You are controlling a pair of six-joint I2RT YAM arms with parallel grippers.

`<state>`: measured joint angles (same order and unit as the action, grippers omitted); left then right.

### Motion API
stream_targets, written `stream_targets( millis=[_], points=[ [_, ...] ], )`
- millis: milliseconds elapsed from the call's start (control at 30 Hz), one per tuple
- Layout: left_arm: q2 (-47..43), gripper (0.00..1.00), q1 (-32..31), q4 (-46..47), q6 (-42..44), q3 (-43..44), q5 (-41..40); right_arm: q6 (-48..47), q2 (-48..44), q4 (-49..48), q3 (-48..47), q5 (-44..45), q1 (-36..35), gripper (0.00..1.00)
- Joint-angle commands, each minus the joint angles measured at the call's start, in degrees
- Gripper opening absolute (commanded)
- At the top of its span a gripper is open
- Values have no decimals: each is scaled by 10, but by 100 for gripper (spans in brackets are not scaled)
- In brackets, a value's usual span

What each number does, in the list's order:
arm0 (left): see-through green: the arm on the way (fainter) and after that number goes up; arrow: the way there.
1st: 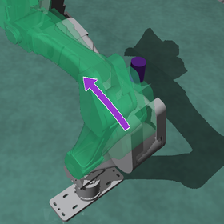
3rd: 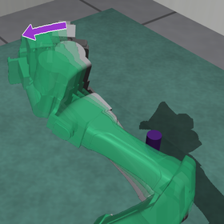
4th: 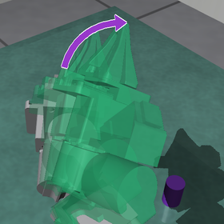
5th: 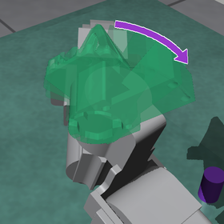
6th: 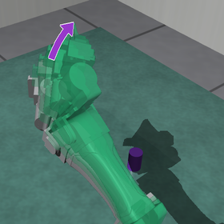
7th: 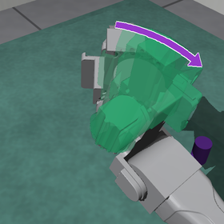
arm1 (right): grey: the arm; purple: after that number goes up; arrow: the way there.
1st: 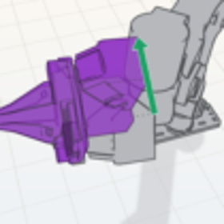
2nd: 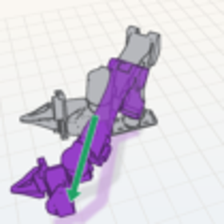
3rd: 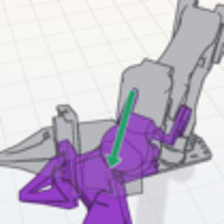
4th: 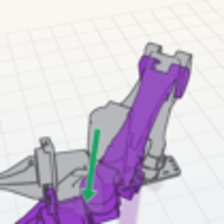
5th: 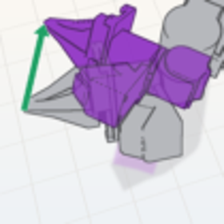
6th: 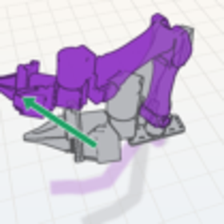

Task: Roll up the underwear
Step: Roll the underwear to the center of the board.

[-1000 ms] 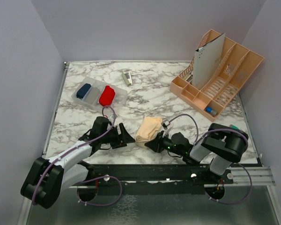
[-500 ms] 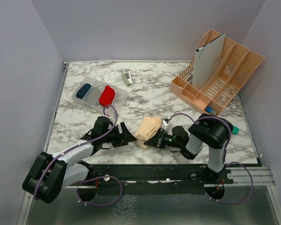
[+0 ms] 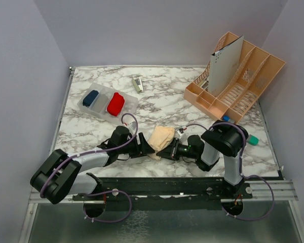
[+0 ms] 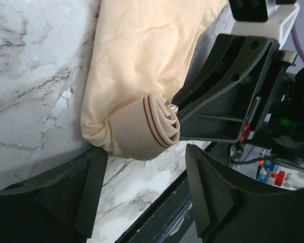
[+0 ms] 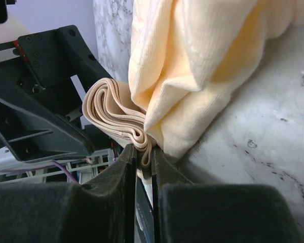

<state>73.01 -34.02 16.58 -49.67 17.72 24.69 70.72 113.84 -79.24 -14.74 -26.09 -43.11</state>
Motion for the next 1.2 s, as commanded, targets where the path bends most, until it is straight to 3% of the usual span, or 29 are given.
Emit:
stream_targets(
  millis=[0,133,400,633,733,867,1100,1133,1167],
  points=[
    [13,73,-7,-52,-23,-33,-125,-6,39,70,28,-11,6,5],
    [-1,72,-12,-73,-40,-40,-170,2,46,58,30,-17,7,5],
    [-3,55,-24,-74,-41,-48,-203,19,68,12,32,-35,9,5],
    [52,53,-65,-63,-20,-18,-206,14,51,14,31,-36,9,9],
    [82,41,-67,-64,-10,-8,-197,-3,25,38,29,-36,9,15],
    [107,25,-66,-83,5,3,-195,-54,-37,111,26,-25,9,23],
    [129,24,-68,-97,50,51,-159,-177,-181,354,-7,14,8,38],
    [128,24,-69,-102,55,57,-157,-190,-199,395,-10,18,9,43],
    [126,24,-69,-109,58,62,-156,-206,-215,420,-14,21,9,60]
  ],
)
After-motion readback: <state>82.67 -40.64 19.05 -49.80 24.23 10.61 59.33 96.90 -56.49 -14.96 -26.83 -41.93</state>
